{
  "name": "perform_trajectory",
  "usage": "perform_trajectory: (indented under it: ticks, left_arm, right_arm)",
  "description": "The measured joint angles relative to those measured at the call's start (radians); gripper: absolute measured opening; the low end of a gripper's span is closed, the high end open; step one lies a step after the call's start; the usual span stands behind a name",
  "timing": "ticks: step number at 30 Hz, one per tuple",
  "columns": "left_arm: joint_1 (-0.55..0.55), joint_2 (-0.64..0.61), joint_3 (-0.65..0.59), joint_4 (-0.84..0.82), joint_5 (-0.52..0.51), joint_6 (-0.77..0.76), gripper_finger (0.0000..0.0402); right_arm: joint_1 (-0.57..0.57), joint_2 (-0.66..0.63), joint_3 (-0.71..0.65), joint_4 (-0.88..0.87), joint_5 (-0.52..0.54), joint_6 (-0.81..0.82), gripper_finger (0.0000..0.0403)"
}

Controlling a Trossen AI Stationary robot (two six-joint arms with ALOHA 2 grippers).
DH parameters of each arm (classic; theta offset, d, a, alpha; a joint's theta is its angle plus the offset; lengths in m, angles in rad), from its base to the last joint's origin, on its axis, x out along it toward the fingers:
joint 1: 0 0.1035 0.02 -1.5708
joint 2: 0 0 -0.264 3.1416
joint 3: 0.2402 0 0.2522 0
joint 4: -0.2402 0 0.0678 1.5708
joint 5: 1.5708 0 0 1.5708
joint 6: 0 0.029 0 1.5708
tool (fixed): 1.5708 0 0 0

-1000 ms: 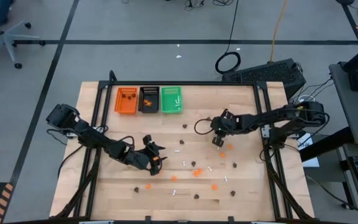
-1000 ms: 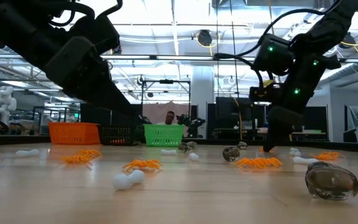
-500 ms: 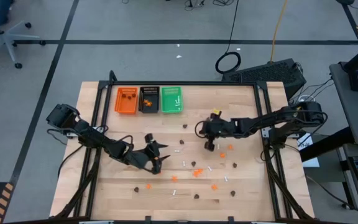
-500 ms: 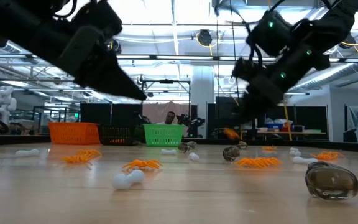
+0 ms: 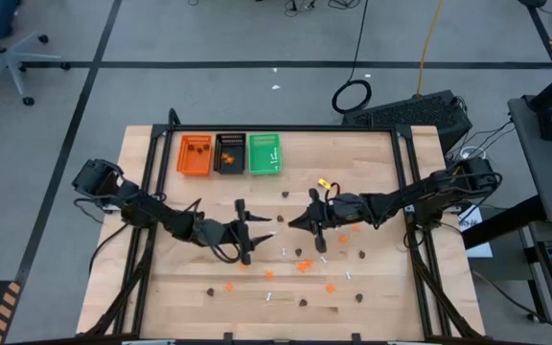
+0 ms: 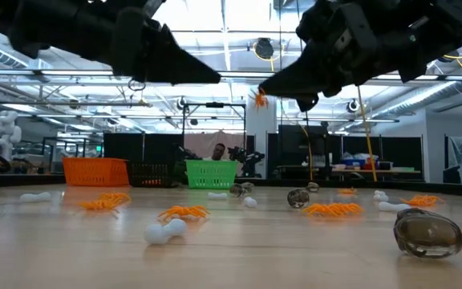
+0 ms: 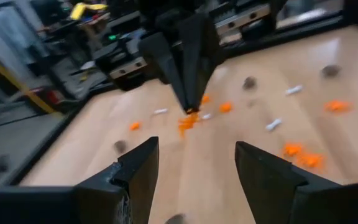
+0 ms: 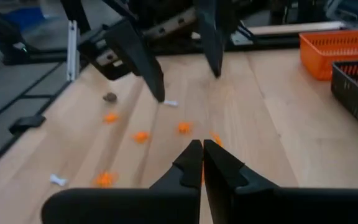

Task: Sort Halloween decoration
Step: Put the orange spider toy into the black bin

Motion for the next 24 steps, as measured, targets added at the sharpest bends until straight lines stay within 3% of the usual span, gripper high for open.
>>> perform_trajectory:
  ticks: [13,24]
  left_arm:
    - [0.119,0.0,0.0,0.073,0.283,-0.084,0.0215]
    - [0.144,0.102,0.001,0.221,0.37,-0.133,0.0215]
  right_arm:
    - [0.016,0.002,0.001,0.072,0.002,-0.034,0.0]
    - [0.016,0.002,0.001,0.112,0.002,-0.056,0.0]
